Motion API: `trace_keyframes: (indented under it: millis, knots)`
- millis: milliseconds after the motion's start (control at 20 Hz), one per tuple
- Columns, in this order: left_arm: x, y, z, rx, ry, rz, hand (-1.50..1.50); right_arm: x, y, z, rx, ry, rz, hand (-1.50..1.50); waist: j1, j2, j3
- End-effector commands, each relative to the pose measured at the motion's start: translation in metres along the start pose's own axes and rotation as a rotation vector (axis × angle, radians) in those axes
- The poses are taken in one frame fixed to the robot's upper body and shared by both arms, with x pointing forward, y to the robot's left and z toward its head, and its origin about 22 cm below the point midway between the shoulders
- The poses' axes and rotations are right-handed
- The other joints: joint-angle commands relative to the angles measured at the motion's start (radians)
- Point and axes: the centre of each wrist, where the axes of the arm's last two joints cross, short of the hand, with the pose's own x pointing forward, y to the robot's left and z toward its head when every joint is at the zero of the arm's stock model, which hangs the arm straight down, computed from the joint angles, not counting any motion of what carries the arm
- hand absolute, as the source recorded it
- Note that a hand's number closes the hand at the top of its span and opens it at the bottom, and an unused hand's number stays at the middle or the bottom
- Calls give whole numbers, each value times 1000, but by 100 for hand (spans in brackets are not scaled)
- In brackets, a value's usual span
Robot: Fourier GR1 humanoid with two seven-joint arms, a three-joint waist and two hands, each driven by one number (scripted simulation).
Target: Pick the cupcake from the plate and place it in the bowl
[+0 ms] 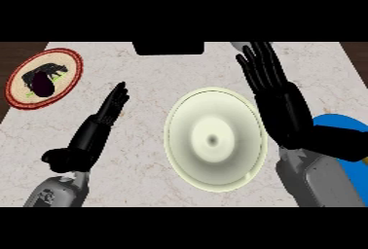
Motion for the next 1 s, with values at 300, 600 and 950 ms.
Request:
trace_keyframes:
  millis: [300, 600, 950]
  knots:
    - [-10, 13, 13, 36, 96, -24, 0, -1, -180, 127, -658, 440, 839, 150, -146, 39, -59]
    - [-6, -11, 8, -71, 133, 18, 0, -10, -201, 172, -1050, 416, 838, -150, -15, -4, -24]
    - [-11, 7, 6, -95, 134, 16, 0, 36, -227, 151, -855, 794, 1147, -150, 4, -2, -30]
